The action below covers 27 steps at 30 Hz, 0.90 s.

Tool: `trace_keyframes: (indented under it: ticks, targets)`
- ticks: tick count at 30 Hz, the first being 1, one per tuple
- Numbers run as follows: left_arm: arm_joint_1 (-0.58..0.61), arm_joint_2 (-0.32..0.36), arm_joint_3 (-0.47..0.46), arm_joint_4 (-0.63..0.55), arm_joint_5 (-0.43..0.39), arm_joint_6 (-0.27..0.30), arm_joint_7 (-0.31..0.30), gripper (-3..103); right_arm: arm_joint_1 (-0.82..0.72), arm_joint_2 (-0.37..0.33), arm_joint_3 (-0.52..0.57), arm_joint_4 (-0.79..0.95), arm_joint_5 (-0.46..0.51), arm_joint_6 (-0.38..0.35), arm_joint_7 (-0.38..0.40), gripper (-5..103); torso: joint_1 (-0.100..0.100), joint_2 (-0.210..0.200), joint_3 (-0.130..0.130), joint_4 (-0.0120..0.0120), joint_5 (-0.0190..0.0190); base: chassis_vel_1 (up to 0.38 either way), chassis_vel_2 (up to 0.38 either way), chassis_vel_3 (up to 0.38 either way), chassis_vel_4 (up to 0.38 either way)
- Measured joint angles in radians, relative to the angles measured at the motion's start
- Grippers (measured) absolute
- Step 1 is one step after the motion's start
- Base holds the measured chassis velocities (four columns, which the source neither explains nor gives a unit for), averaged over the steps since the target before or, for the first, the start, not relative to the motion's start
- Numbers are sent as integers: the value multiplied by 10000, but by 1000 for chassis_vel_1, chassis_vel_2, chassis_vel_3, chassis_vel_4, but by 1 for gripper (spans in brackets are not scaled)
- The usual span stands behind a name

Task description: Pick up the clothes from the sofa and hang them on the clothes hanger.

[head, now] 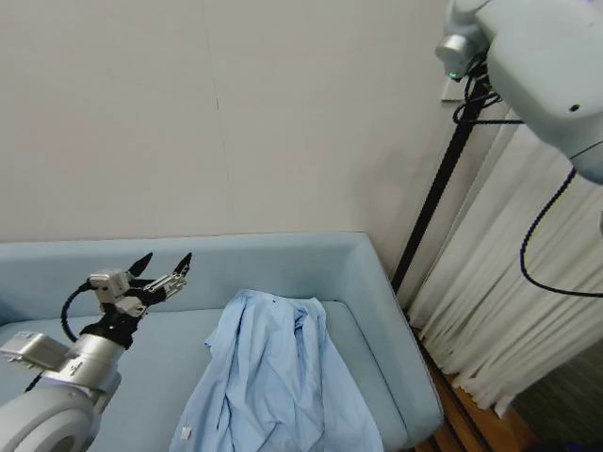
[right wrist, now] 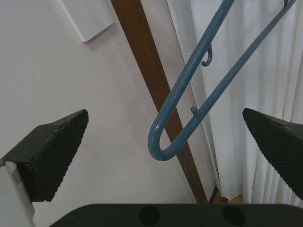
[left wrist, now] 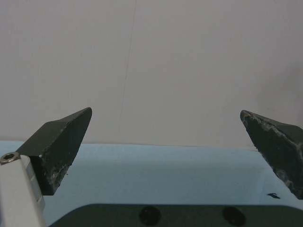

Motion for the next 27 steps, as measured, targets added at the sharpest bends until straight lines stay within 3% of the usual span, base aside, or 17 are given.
trace_keyframes:
  ticks: [12, 15, 17, 21, 23, 27]
  targets:
    - [-387, -99, 510, 0, 31, -56, 134, 100, -271, 124, 178, -489, -71, 1, -9, 101, 0, 0, 0, -5, 3, 0, 0, 0, 0]
    - [-468, -109, 574, 0, 31, -171, 282, 100, -305, 124, 194, -617, -136, 10, -121, 86, 0, 0, 0, -3, 3, 0, 0, 0, 0]
    - [-505, -108, 588, 0, 31, -183, 299, 100, -319, 123, 197, -650, -165, 11, -140, 86, 0, 0, 0, -2, 3, 0, 0, 0, 0]
    - [-648, -86, 643, 0, 31, -190, 312, 100, -442, 23, 199, -550, -250, 37, -157, 64, 0, 0, 0, -2, 4, 0, 0, 0, 0]
    - [-659, -82, 651, 0, 31, -190, 312, 100, -462, 10, 200, -540, -273, 41, -158, 64, 0, 0, 0, -2, 3, 0, 0, 0, 0]
    - [-695, -72, 675, 0, 30, -189, 315, 100, -564, -114, 199, -434, -355, 47, -209, 42, 0, 0, 0, -1, 2, 0, 0, 0, 0]
